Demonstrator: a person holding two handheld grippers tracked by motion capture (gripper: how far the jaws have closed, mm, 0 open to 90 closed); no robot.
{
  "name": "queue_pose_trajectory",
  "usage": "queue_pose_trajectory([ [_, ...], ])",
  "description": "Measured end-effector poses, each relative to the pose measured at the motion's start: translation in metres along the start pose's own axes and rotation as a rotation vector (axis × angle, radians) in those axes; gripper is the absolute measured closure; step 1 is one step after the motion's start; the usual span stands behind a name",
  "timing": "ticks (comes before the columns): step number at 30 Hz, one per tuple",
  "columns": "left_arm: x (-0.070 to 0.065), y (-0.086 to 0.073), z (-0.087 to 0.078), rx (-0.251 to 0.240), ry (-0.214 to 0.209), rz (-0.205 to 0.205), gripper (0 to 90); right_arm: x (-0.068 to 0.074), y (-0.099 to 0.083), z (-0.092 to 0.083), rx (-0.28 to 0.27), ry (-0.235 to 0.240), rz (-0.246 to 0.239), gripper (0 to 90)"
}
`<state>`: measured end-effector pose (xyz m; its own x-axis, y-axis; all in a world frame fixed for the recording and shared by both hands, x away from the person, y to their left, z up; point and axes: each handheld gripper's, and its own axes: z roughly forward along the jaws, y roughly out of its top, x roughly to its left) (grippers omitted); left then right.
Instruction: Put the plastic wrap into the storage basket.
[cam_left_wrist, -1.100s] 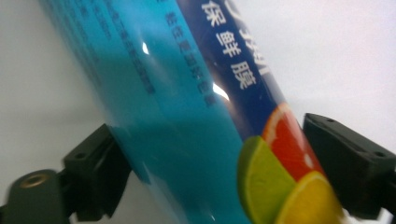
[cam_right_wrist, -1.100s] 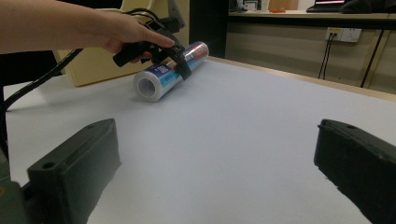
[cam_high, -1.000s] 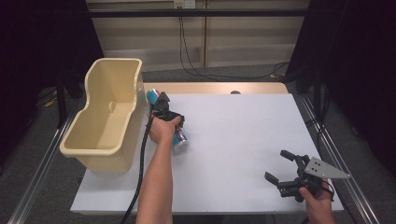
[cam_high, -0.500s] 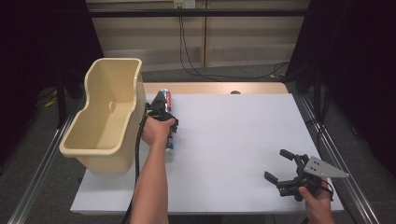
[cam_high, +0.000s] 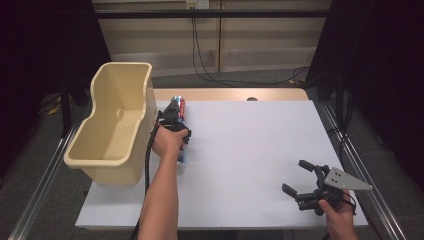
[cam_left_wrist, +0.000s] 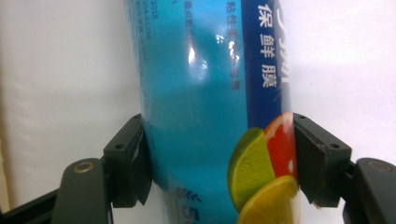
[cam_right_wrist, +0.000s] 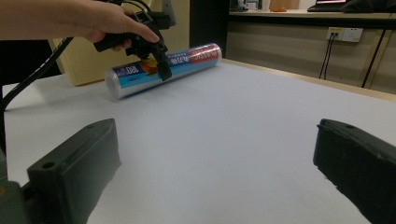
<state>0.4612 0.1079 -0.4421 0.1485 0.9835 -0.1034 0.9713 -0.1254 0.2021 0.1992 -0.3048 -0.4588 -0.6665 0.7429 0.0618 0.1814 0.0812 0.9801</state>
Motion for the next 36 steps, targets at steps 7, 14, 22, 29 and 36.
queue_pose_trajectory([
  [7, -0.001, 0.006, 0.004, -0.064, 0.018, 0.003, 27.8, 0.001, 0.001, -0.001, -0.003, 0.002, 0.001, 0.3],
  [14, 0.000, 0.014, 0.007, -0.127, 0.030, -0.025, 28.1, -0.001, -0.001, -0.002, -0.003, 0.000, 0.005, 0.3],
  [22, 0.000, 0.016, 0.008, -0.099, 0.032, -0.067, 31.1, -0.001, -0.001, -0.003, -0.004, -0.001, 0.005, 0.2],
  [29, 0.002, 0.013, -0.012, -0.124, -0.036, -0.084, 31.9, -0.002, -0.001, -0.003, -0.007, -0.002, 0.014, 0.2],
  [36, -0.006, 0.010, -0.042, -0.123, -0.057, -0.047, 32.0, -0.001, 0.000, -0.002, -0.007, 0.004, 0.006, 0.3],
])
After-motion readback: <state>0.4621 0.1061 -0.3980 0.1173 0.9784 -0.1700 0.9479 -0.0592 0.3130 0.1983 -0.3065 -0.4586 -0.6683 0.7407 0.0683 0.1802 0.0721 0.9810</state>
